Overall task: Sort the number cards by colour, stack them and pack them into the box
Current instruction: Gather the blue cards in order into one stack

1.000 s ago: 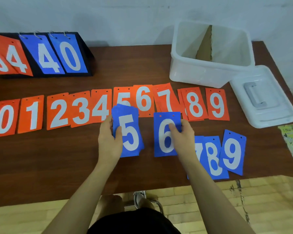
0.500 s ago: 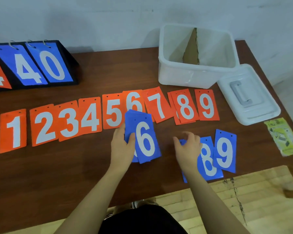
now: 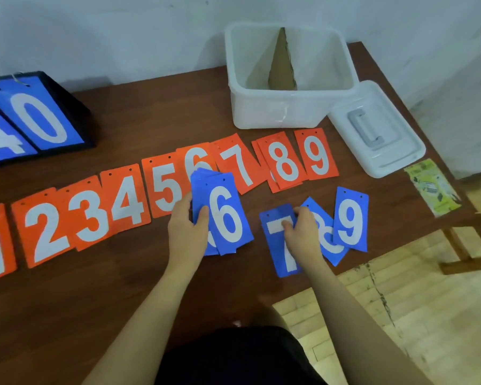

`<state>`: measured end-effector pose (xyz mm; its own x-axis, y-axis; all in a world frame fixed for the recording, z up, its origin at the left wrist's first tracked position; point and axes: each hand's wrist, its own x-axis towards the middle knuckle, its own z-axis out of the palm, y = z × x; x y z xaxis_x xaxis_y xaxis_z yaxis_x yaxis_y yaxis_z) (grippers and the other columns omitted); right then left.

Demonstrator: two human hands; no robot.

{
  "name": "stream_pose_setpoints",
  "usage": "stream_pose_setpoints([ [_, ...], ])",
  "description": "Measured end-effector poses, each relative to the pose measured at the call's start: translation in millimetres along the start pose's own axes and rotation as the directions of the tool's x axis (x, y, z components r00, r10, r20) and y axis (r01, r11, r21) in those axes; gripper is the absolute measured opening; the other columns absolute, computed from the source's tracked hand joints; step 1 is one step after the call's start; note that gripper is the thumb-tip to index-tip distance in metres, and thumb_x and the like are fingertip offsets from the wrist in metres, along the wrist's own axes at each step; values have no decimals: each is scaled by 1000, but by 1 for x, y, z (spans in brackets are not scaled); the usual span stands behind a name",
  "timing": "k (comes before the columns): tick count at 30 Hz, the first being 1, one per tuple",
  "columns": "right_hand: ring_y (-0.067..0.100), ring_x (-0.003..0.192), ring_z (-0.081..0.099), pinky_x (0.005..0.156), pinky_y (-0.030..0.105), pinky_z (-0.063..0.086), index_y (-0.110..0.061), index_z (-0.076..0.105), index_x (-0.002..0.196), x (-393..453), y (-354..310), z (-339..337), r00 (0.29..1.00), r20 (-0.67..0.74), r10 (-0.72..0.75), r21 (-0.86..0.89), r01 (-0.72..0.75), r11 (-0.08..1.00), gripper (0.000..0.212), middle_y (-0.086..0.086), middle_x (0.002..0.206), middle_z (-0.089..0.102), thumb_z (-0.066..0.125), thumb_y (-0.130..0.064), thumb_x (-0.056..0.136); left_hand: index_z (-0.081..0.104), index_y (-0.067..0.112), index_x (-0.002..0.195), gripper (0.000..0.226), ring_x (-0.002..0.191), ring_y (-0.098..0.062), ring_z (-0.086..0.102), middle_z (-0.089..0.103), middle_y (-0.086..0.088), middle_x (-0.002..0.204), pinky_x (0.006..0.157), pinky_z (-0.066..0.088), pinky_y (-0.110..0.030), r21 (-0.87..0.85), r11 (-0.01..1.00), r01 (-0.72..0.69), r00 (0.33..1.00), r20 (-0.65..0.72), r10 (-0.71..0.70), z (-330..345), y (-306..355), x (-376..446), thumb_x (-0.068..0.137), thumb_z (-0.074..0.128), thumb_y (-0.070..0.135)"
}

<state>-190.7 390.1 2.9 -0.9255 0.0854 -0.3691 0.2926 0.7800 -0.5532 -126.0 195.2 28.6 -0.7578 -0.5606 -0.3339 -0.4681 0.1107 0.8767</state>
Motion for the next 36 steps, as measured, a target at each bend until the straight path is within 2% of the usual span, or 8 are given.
stream_pose_setpoints([
  [4, 5, 69, 67, 56, 20, 50, -21, 56, 89, -7, -19, -29, 999, 29, -22, 459, 6, 888, 6, -4, 82, 66, 56, -25, 93, 43, 21, 133, 42, 104, -4, 52, 53, 5, 125, 69, 49, -16, 15, 1000, -16, 999, -43, 17, -2, 3, 1, 92, 53, 25],
  [7, 8, 77, 72, 57, 19, 55, -26, 59, 91, -7, -37, -37, 984, 162, -73, 666, -54, 744, 3, -7, 88, 72, 61, -27, 90, 45, 23, 132, 38, 103, -5, 57, 55, 11, 118, 73, 50, -16, -23, 999, -30, 1000, 9, 30, 10, 10, -5, 94, 50, 25],
  [14, 11, 90, 65, 71, 20, 53, -25, 53, 93, 16, -50, -38, 956, 128, -265, 602, 137, 787, 13, -4, 99, 65, 65, -25, 87, 45, 26, 131, 35, 104, -1, 57, 56, 15, 112, 80, 52, -18, -120, 989, -87, 995, 28, 91, 59, 45, -30, 96, 46, 27],
  [17, 11, 87, 59, 70, 18, 49, -19, 54, 106, 25, -32, -47, 947, 95, -305, 541, 208, 815, 25, -3, 96, 60, 65, -31, 87, 46, 27, 132, 41, 112, -10, 56, 55, 10, 118, 91, 50, -31, -86, 992, -94, 996, -9, 94, 79, 44, -35, 92, 54, 22],
  [20, 24, 102, 52, 85, 38, 47, -16, 58, 109, 47, 10, -62, 957, 24, -289, 115, 285, 952, 36, 2, 106, 55, 67, -39, 83, 47, 19, 131, 39, 106, -9, 54, 53, 8, 112, 90, 49, -32, -49, 997, -61, 990, -133, 54, 91, 38, -40, 93, 53, 18],
  [24, 32, 121, 37, 101, 43, 29, -14, 49, 121, 57, 58, -70, 978, 158, -134, -339, 181, 923, 64, 8, 127, 41, 73, -47, 72, 49, 16, 128, 35, 91, -2, 53, 50, 15, 95, 81, 50, -33, 2, 998, -66, 976, -206, 65, 99, 26, -46, 93, 52, 16],
  [30, 27, 113, 40, 94, 38, 28, -16, 46, 105, 69, 46, -56, 962, 209, -175, -288, 231, 929, 46, 3, 111, 43, 73, -40, 75, 41, 16, 137, 43, 102, -4, 48, 48, 6, 108, 79, 46, -25, -6, 1000, -17, 969, -247, 15, 103, 19, -49, 95, 49, 15],
  [36, 15, 87, 57, 78, 31, 51, -20, 49, 90, 73, 19, -67, 944, 88, -317, 302, 278, 912, 15, -13, 81, 55, 64, -16, 87, 39, 15, 137, 43, 96, 2, 47, 45, 7, 111, 62, 38, -2, 62, 998, -9, 953, -301, 27, 88, 14, -48, 95, 48, 15],
])
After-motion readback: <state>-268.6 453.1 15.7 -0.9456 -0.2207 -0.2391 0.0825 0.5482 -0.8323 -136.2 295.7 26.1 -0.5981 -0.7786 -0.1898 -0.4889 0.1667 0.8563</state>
